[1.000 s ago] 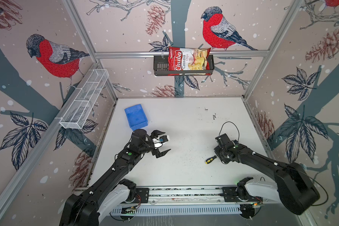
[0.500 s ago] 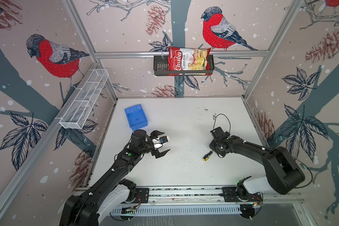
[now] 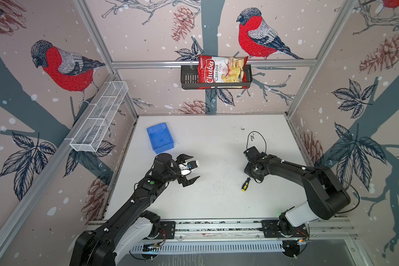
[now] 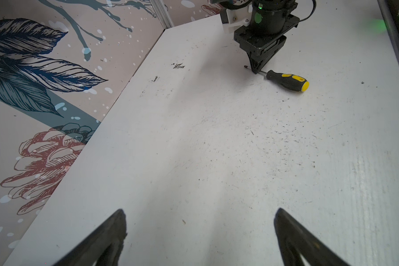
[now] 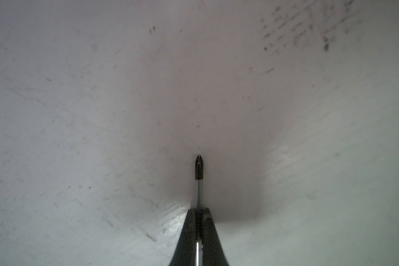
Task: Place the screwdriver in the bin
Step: 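Close the right gripper on the screwdriver shaft and lift it, then carry the screwdriver toward the left gripper while the left gripper reaches to meet it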
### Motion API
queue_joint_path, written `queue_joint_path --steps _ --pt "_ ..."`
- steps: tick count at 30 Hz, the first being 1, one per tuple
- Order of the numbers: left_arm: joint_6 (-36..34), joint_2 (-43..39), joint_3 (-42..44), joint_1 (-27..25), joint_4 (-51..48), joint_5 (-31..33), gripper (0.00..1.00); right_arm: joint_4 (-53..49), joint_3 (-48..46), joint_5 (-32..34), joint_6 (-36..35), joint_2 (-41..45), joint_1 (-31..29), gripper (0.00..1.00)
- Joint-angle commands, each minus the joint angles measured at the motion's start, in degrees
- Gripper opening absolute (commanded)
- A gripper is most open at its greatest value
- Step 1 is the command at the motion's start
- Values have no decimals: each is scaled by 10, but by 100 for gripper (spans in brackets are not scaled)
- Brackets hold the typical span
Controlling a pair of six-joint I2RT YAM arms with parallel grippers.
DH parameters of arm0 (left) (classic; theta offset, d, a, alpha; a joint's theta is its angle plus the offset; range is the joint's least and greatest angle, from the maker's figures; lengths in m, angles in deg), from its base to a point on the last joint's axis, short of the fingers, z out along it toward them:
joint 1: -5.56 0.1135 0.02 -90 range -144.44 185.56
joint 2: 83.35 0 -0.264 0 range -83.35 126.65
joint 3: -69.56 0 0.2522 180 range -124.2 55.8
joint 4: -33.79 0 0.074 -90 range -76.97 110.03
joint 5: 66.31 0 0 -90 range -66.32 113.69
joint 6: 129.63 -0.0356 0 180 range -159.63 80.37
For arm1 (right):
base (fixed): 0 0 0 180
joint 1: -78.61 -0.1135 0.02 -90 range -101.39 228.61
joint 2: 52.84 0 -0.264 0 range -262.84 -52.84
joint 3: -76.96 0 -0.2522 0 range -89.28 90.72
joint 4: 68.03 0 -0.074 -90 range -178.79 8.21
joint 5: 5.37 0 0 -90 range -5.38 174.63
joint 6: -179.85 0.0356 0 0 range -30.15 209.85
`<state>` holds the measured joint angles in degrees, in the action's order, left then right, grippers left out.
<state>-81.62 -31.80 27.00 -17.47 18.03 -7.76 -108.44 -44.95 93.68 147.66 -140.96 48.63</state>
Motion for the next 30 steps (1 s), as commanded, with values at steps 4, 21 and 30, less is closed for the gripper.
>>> queue_joint_path --steps 4,21,30 --pt "25 3 0 0 17 1 99 4 -1 -3 -18 22 4 1" --pt "314 13 0 -3 187 45 99 143 -40 -33 -105 185 35 1" --pt "510 64 -9 -31 306 33 98 275 -73 -124 -189 299 53 1"
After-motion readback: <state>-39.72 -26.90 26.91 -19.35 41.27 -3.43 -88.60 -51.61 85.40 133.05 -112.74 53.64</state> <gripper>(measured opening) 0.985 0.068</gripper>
